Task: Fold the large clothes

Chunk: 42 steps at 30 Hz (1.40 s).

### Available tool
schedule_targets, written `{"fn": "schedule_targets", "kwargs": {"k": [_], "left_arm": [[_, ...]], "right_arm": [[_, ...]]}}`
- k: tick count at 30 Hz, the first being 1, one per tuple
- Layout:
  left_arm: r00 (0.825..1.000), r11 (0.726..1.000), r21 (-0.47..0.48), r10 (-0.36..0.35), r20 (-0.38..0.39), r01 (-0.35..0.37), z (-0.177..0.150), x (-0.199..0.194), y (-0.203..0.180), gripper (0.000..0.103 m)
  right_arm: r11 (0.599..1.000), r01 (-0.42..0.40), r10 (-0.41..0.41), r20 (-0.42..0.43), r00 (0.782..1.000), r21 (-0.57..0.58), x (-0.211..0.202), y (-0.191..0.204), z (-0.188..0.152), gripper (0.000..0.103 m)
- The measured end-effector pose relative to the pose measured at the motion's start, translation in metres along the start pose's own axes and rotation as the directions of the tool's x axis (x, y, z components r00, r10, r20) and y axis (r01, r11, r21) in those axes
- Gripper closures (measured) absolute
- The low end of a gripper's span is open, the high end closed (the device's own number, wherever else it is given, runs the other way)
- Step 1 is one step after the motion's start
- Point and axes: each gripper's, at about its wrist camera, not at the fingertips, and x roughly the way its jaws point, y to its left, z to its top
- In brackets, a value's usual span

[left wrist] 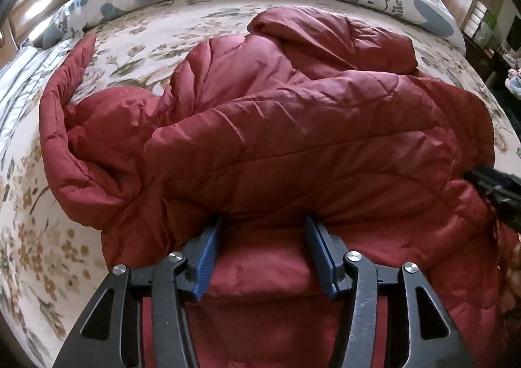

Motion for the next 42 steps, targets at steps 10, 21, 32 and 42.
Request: {"fn": "schedule_targets", "kwargs": {"k": [10, 21, 32, 42], "left_arm": [[1.0, 1.0, -0.01, -0.028, -0.006, 0.027, -0.013, -0.002, 0.015, 0.049], [0.999, 0.998, -0.048, -0.032, -0.006, 0.031, -0.006, -0.012, 0.062, 0.039], [0.995, 0.982, -0.166, 0.098, 0.009, -0.095, -0.01, -0.038, 0.112, 0.037], [0.963, 0.926, -0.272, 0.269, -0.01, -0.262, 0.039, -0.043, 0.187, 0.025]], "right_arm": [[1.0, -0.001, 0.001, 0.0, 1.0, 0.004, 0.011, -0.006, -0.003, 0.04], [0.999, -0.036, 0.036, 0.011, 0.999, 0.041, -0.008, -0.008, -0.002, 0.039], [0.994, -0.101, 0.099, 0.055, 0.994, 0.034, -0.05, 0.004, -0.013, 0.033], [0.985, -0.171, 0.172, 0.05, 0.984, -0.027, -0.075, 0.03, -0.029, 0.033]]}}
